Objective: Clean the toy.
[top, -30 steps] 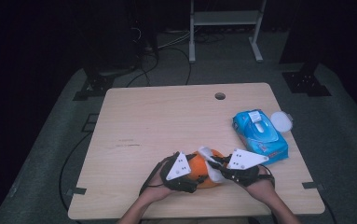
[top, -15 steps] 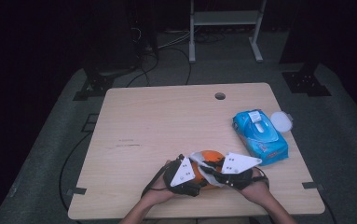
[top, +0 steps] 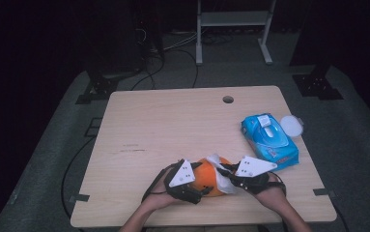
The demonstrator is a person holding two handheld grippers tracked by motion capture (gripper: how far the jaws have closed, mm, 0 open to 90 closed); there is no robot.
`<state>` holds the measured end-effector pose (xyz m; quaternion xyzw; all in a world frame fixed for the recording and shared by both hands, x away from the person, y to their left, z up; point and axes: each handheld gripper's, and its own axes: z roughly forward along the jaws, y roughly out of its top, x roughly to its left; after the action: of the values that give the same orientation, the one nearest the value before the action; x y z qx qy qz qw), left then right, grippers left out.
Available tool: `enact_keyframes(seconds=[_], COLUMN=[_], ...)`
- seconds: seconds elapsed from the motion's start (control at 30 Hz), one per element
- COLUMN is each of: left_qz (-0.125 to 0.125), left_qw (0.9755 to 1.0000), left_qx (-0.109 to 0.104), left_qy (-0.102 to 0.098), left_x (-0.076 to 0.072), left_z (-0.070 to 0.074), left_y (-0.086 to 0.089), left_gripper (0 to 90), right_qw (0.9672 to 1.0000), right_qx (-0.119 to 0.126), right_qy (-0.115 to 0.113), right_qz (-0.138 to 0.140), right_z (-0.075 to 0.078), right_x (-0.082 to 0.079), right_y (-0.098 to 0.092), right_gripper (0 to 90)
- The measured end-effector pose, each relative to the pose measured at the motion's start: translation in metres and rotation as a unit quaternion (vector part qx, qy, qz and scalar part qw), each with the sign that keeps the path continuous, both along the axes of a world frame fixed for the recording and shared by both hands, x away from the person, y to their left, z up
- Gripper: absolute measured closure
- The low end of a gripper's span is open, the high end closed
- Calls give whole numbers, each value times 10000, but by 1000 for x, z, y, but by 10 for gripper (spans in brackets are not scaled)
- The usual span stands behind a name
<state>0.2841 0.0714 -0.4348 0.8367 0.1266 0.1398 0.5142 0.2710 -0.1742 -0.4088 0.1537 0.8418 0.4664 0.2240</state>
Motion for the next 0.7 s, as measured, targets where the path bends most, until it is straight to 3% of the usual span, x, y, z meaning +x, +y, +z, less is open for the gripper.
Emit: enact_keyframes(seconds=[0.07, 0.17, 0.2, 0.3, 0.43, 0.5, 0.7], left_qz=[21, -19, -26, 57, 158, 138, 81], left_qw=[9997, 10000, 9998, 9997, 9987, 9985, 9988], left_qx=[-174, -95, -155, -159, -255, -275, -199], left_qy=[149, 13, 74, 160, 420, 443, 442], left_x=[4, 4, 4, 9, 16, 17, 16], left_z=[4, -1, -3, -6, -11, -12, -11], left_y=[3, 4, 5, 11, 22, 24, 24], left_gripper=[134, 219, 243, 278, 283, 283, 285], right_qw=[10000, 9998, 9997, 9999, 9998, 9996, 9996], right_qx=[-31, -92, -141, -109, -211, -168, -127], right_qy=[-33, -93, -133, -49, 48, 187, 218], right_qz=[73, 132, 127, 95, -35, -101, -115], right_z=[-1, -1, -1, -1, -8, -11, -9], right_x=[-2, -5, -5, -3, 0, 2, 3], right_y=[6, 10, 9, 3, -7, -13, -12], right_gripper=[811, 811, 811, 810, 810, 810, 809])
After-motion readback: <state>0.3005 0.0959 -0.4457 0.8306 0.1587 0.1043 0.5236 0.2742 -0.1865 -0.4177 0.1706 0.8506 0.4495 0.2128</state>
